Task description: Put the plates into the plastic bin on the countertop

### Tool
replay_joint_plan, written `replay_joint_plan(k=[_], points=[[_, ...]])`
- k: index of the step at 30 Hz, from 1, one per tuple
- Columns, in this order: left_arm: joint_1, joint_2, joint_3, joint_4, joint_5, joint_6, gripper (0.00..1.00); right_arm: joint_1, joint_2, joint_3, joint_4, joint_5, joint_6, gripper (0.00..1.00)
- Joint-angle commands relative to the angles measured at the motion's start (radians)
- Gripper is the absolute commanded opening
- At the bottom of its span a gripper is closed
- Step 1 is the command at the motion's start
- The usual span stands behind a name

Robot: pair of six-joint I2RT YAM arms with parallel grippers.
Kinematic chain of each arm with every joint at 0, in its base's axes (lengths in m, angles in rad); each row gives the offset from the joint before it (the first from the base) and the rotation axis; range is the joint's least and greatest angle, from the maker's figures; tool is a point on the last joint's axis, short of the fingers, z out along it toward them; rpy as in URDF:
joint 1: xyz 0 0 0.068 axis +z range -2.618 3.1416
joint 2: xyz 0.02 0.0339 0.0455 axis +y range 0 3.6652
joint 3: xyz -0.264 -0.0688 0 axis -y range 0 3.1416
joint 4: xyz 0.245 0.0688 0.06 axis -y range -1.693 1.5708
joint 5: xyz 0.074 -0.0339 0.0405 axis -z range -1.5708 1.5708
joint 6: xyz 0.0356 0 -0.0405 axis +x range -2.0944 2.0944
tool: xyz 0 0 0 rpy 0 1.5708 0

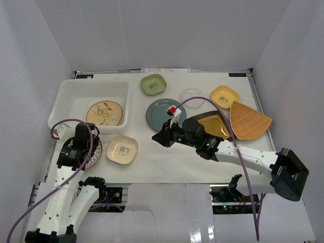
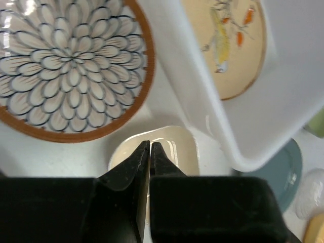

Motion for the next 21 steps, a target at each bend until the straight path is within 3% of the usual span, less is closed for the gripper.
replay_joint_plan(k=[1, 4, 5, 6, 8, 10, 11, 14, 15, 21], points=[[0.037, 0.044, 0.032, -0.195, -0.129, -0.111, 0.16, -0.002, -0.068, -0.047, 0.026, -0.024, -0.043, 0.19], [0.122, 0.124, 0.015, -0.18, -0.153, -0.129, 0.22, -0.005, -0.105, -0.081, 0.019, -0.025, -0.06, 0.2], [0.164, 0.142, -0.002, -0.169, -0.15, -0.129, 0.29, -0.008, -0.121, -0.084, 0.005, -0.024, -0.074, 0.21], [0.27, 0.159, -0.041, -0.137, -0.133, -0.116, 0.33, -0.01, -0.128, -0.092, -0.001, -0.024, -0.082, 0.21], [0.365, 0.187, -0.077, -0.092, -0.102, -0.09, 0.4, -0.016, -0.156, -0.097, -0.018, -0.018, -0.108, 0.22], [0.478, 0.192, -0.085, -0.075, -0.108, -0.04, 0.53, -0.017, -0.168, -0.106, -0.029, -0.005, -0.128, 0.24], [0.53, 0.189, -0.078, -0.051, -0.116, -0.01, 0.71, -0.021, -0.177, -0.112, -0.036, -0.002, -0.14, 0.24], [0.639, 0.227, -0.055, -0.026, -0.14, 0.125, 0.94, -0.033, -0.181, -0.12, -0.036, -0.008, -0.142, 0.24], [0.656, 0.242, -0.052, -0.017, -0.153, 0.133, 0.98, -0.033, -0.179, -0.12, -0.036, -0.013, -0.145, 0.24], [0.756, 0.371, -0.1, 0.123, 0.01, 0.277, 0.98, -0.054, -0.167, -0.126, -0.035, -0.022, -0.154, 0.25]])
